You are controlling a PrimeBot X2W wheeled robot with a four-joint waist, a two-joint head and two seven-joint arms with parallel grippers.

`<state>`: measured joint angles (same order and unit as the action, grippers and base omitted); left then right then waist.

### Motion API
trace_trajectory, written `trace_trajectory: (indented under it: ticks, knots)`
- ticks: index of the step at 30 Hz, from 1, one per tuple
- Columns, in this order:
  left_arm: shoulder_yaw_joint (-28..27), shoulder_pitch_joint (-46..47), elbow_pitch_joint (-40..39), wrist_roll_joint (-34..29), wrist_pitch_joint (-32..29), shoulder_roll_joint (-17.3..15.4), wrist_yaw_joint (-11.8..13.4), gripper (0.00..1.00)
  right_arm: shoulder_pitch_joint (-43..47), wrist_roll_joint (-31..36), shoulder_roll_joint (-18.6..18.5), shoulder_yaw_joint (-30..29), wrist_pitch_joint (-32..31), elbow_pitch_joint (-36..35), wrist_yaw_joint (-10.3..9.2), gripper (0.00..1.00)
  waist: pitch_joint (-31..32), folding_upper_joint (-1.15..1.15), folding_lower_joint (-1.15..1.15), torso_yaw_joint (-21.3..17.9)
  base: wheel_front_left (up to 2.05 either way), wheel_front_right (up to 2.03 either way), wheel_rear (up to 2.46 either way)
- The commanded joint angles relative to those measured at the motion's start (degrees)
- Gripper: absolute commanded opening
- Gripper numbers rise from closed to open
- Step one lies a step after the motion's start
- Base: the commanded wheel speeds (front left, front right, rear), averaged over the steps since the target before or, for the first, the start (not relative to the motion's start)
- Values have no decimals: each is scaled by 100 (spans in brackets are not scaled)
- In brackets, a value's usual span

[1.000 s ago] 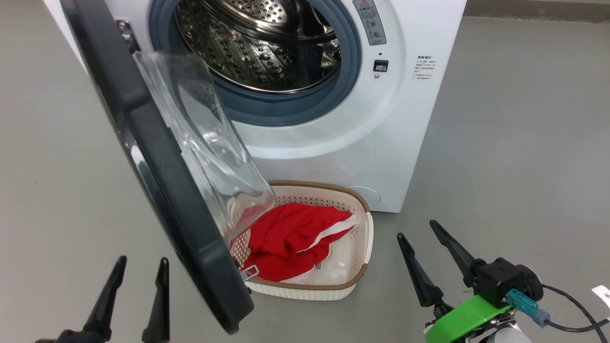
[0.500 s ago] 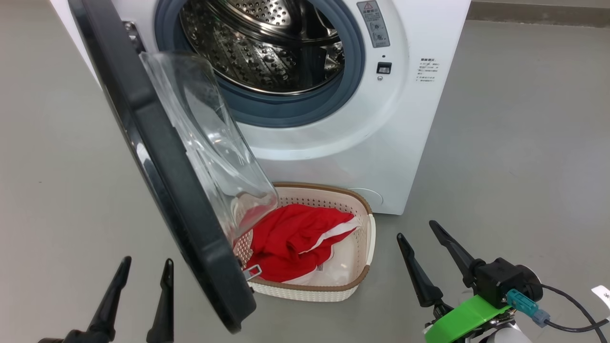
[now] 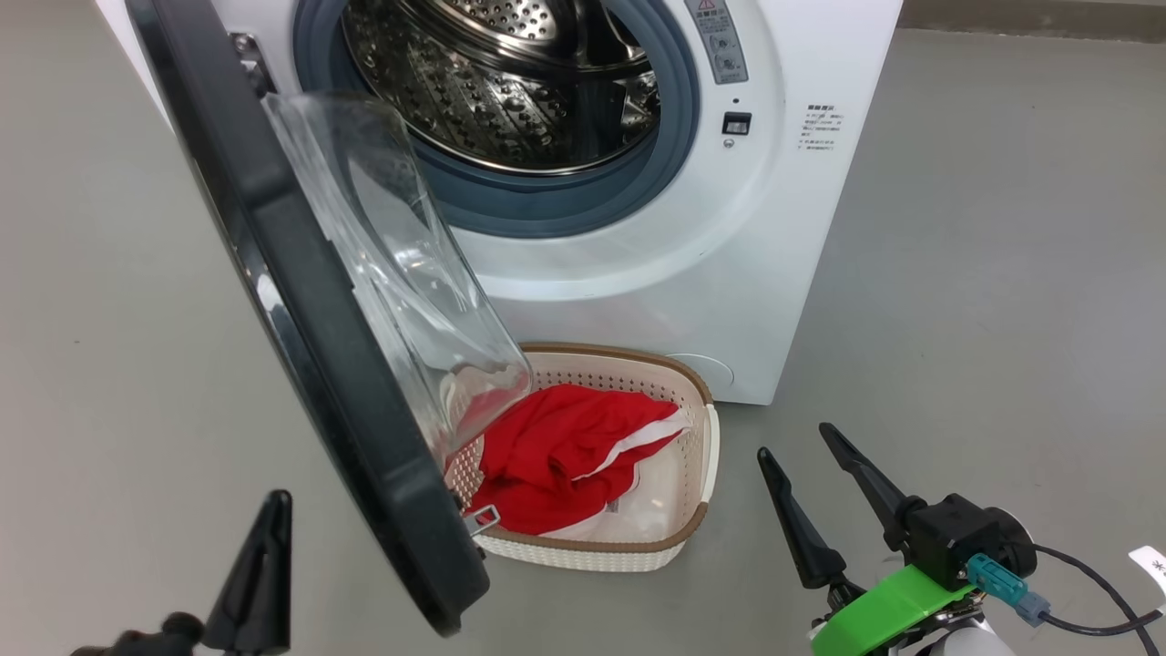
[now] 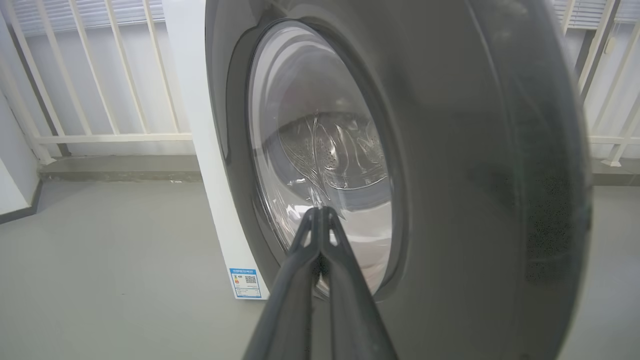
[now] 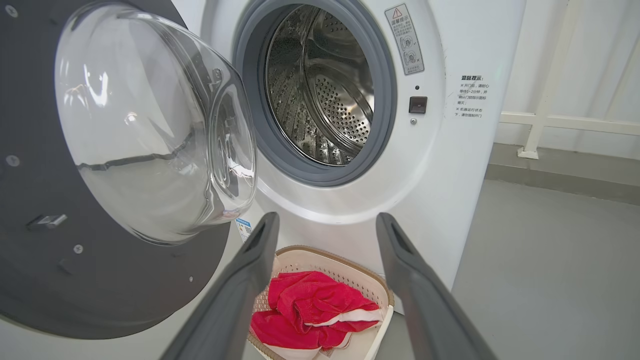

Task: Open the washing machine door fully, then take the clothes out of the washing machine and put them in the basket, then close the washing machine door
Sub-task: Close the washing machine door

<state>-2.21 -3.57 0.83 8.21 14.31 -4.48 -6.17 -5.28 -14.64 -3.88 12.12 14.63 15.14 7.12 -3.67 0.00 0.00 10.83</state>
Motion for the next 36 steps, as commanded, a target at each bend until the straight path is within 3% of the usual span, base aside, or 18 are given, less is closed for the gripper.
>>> trace_trajectory:
  ticks: [1,10,19,23,28,32,36]
  knots:
    - [-260,214,-133,168,69,-15,-51,0,-172,-59,-18,137,37,-117,36,100,-1,0,0,3,0,0,0]
    - [-563,666,-254,1863,-108,-20,-119,0,-184,-118,-2,125,37,-96,36,100,-2,0,0,-10,0,0,0]
    - [-1011,1270,-732,4937,-1149,96,-95,0,-226,-191,7,116,37,-64,36,100,-103,0,0,-74,0,0,0]
    - [-1137,1479,-945,6501,-1799,137,303,0,-254,-210,7,115,37,-53,36,100,-140,0,0,-127,0,0,0]
    - [-1266,1581,-1292,7873,-2409,151,960,0,-278,-232,9,119,37,-52,36,100,-182,0,0,-218,0,0,0]
    - [-1268,1534,-1677,8446,-2733,153,1366,0,-284,-266,15,97,37,-56,36,100,-237,0,0,-287,0,0,0]
    - [-1156,1457,-1970,8605,-3006,94,1692,0,-304,-296,21,96,37,-56,36,100,-287,0,0,-347,0,0,0]
